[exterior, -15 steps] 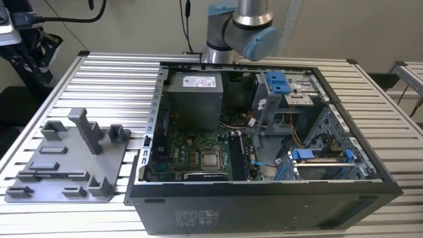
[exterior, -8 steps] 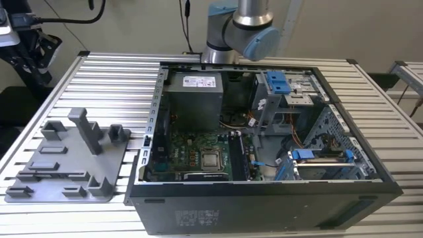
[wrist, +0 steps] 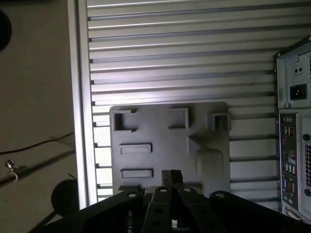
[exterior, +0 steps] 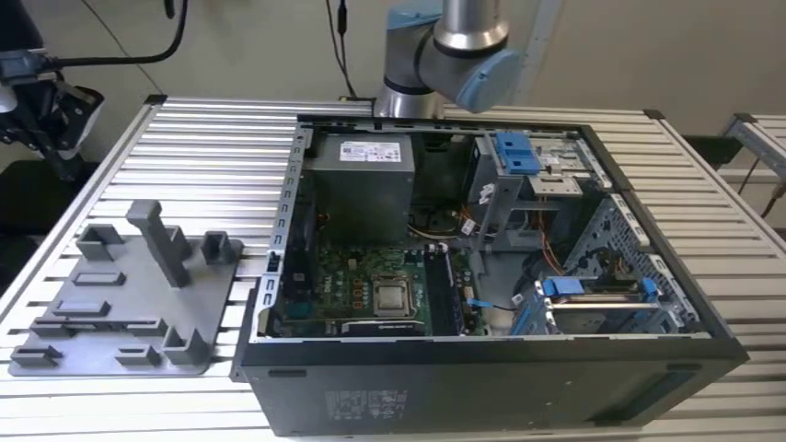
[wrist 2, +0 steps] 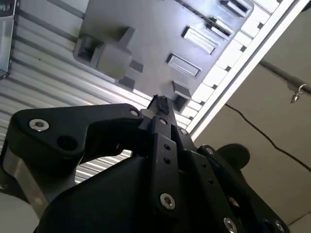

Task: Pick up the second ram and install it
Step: 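Reach for the second ram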

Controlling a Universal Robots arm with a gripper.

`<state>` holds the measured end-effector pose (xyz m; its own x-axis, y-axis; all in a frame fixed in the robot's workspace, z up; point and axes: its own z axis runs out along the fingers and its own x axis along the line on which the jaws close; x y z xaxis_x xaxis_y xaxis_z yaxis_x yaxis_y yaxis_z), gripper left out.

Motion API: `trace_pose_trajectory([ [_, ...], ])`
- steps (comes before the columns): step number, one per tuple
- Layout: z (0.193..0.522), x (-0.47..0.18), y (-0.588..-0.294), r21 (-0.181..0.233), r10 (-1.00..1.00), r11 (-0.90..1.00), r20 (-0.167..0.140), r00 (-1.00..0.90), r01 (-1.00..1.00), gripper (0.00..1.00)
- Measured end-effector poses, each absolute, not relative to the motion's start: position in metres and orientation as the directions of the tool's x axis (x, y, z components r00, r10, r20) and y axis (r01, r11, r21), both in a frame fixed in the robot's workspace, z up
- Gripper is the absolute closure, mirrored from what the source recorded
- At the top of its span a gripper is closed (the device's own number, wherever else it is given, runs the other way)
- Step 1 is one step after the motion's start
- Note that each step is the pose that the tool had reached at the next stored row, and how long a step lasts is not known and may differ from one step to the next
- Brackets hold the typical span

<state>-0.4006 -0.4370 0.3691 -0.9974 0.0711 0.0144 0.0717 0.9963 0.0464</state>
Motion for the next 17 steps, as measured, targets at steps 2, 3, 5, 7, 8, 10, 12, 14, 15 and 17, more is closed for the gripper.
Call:
trace_pose_trajectory([
  [2, 0.368, -0.401, -0.444, 0.046, 0.071, 0.996, 0.015, -0.997, 0.072, 0.89],
  [3, 0.367, -0.401, -0.448, 0.046, 0.071, 0.996, 0.014, -0.997, 0.072, 0.89],
  [5, 0.365, -0.401, -0.456, 0.046, 0.071, 0.996, 0.014, -0.997, 0.072, 0.89],
  [7, 0.364, -0.400, -0.463, 0.046, 0.071, 0.996, 0.015, -0.997, 0.072, 0.89],
  [8, 0.363, -0.400, -0.467, 0.046, 0.071, 0.996, 0.014, -0.997, 0.072, 0.89],
  [10, 0.362, -0.400, -0.473, 0.046, 0.071, 0.996, 0.015, -0.997, 0.072, 0.89],
  [12, 0.360, -0.400, -0.478, 0.046, 0.071, 0.996, 0.014, -0.997, 0.072, 0.89],
  [14, 0.359, -0.400, -0.479, 0.047, 0.071, 0.996, 0.014, -0.997, 0.072, 0.89],
  [15, 0.359, -0.400, -0.479, 0.046, 0.071, 0.996, 0.014, -0.997, 0.072, 0.89],
  [17, 0.359, -0.400, -0.479, 0.046, 0.071, 0.996, 0.014, -0.997, 0.072, 0.89],
])
